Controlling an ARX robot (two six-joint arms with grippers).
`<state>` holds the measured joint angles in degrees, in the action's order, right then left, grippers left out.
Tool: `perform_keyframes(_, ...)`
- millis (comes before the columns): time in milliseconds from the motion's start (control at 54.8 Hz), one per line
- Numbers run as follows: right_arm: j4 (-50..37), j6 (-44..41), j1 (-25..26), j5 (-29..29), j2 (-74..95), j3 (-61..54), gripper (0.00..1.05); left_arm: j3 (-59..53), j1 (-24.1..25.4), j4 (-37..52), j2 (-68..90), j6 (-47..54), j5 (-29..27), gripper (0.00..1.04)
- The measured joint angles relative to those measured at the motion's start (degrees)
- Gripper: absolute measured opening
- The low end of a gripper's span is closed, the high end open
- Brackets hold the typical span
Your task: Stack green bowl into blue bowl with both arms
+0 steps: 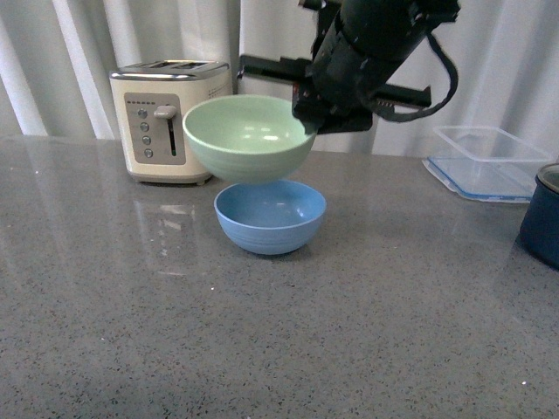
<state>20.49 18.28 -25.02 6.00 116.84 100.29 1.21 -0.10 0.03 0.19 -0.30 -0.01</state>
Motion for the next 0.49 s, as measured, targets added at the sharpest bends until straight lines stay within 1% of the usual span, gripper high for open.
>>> perform_keyframes(328,-0.31,0.17,-0.02,1.92,4.72,1.14,0.01,0.00,0.00,0.00,0.00,0.00,0.00,0.98)
perform_keyframes(401,-0.79,0.28,0.13,1.49,4.72,1.14,0.08,0.00,0.00,0.00,0.00,0.00,0.00,0.98)
perform_keyframes(474,-1.79,0.46,0.35,1.05,4.48,0.85,0.18,0.00,0.00,0.00,0.00,0.00,0.00,0.98)
perform_keyframes(493,-2.19,0.57,0.46,0.63,4.17,0.44,0.24,0.00,0.00,0.00,0.00,0.00,0.00,0.98)
